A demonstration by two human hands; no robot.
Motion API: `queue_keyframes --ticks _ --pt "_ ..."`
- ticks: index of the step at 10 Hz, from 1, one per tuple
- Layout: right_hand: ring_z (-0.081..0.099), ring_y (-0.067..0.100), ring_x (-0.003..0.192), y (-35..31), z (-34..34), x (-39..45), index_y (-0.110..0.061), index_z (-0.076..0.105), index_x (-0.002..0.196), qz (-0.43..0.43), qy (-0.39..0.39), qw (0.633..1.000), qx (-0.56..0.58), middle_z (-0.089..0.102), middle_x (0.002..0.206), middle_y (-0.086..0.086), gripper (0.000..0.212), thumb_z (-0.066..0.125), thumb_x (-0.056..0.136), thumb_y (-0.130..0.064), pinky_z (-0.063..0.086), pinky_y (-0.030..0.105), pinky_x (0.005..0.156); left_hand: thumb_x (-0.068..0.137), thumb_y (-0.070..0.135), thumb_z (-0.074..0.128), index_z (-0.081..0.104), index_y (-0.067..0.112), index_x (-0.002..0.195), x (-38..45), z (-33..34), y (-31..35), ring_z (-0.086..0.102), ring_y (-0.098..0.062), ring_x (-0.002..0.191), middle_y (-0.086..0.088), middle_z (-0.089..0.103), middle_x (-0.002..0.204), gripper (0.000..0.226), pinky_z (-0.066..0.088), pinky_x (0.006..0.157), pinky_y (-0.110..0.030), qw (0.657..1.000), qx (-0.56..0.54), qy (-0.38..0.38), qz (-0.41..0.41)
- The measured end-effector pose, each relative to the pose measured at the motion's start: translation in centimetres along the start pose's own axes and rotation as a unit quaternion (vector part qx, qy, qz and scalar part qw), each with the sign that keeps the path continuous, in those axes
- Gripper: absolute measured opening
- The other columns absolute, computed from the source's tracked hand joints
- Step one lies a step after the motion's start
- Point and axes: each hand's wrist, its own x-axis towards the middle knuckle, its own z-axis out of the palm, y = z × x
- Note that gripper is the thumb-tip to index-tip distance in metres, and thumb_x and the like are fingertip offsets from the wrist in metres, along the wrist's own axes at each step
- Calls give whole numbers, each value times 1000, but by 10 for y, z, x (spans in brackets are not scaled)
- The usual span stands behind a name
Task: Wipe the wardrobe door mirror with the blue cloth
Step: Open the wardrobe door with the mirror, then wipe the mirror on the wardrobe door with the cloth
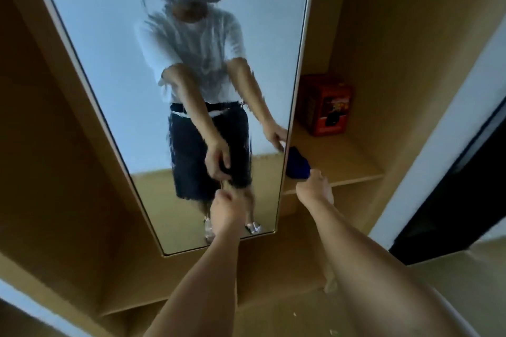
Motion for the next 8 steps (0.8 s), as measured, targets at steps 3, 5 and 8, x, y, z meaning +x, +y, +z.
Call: queue_keyframes --ticks 3,5,8 --pt "55 25 110 34 -20 79 -20 50 129 -48 -85 986 -137 54 128 6 35 41 95 -15 50 37 87 91 17 41 57 22 98 -12 142 41 56 -12 67 -1 62 93 19 43 49 -24 972 129 -164 104" --pt "60 20 83 38 -21 131 -14 58 102 -89 -185 964 -171 62 99 6 20 42 98 -25 47 27 60 93 13 37 11 31 149 4 201 61 46 -28 121 -11 30 148 64 36 79 -25 960 159 -209 102" --pt "60 26 99 28 3 175 -14 51 128 -12 -240 971 12 60 117 10 33 38 101 -28 51 35 80 88 12 61 9 28 149 46 223 75 22 -29 139 -8 9 156 83 28 110 -40 986 53 -156 -13"
